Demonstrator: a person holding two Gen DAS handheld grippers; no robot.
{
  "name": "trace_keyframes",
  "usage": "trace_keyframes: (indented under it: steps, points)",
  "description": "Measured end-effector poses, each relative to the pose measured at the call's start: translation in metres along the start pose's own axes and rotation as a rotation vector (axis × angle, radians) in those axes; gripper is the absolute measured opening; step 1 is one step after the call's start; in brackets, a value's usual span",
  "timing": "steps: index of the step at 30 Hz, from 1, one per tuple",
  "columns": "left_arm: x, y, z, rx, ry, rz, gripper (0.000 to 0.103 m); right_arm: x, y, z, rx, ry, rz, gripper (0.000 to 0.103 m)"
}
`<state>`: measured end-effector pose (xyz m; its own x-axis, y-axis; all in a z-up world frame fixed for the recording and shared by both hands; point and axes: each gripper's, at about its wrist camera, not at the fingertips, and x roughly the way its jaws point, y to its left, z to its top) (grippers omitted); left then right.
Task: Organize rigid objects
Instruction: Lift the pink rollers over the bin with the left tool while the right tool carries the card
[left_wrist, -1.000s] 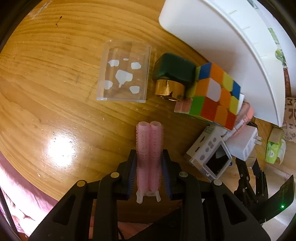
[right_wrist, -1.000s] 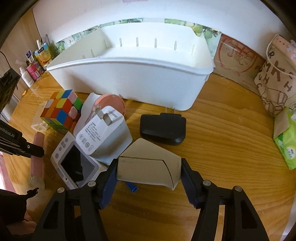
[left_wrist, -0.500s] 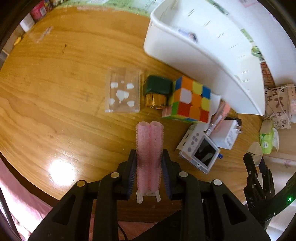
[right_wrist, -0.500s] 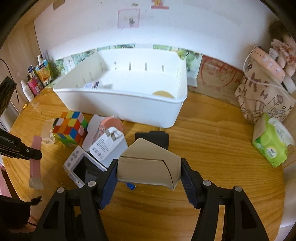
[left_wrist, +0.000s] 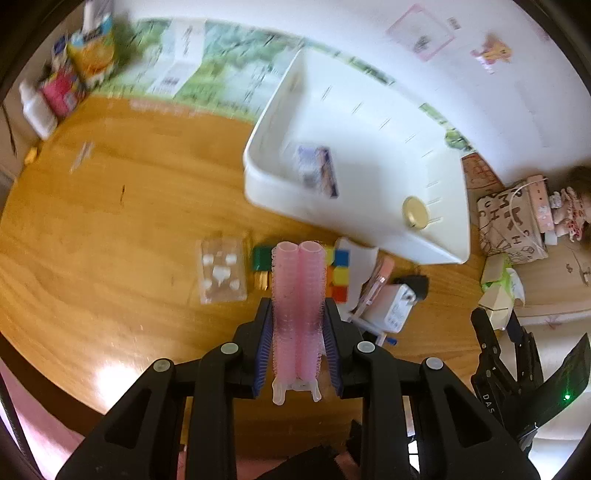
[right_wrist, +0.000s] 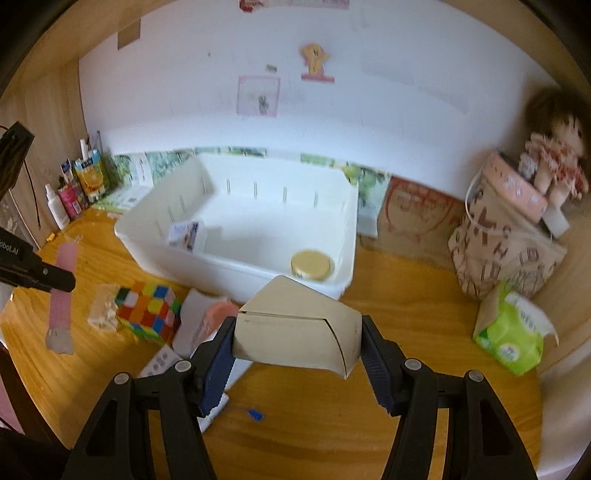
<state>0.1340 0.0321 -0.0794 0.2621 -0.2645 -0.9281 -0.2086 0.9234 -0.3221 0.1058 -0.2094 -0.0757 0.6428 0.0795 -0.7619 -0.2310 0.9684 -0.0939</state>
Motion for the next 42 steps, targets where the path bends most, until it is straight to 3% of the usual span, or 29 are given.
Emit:
trace_keyframes:
  steps: [8, 18, 23, 36, 42]
  points:
    - [-0.023, -0.02, 0.033, 0.009, -0.067, -0.055, 0.028, -0.004, 0.001, 0.03, 0.004, -0.079, 0.004, 0.064]
    - [-0.045, -0.055, 0.071, 0.066, -0.215, -0.125, 0.028, 0.008, -0.001, 0.058, 0.023, -0.146, -0.001, 0.064]
    - [-0.038, -0.068, 0.081, 0.121, -0.276, -0.194, 0.028, 0.018, -0.003, 0.069, 0.035, -0.172, 0.007, 0.064]
    - [-0.014, -0.088, 0.099, 0.255, -0.469, -0.296, 0.028, 0.051, 0.003, 0.077, 0.017, -0.246, 0.051, 0.064]
    - [-0.001, -0.084, 0.104, 0.279, -0.522, -0.33, 0.028, 0.067, -0.001, 0.075, 0.041, -0.261, 0.061, 0.064]
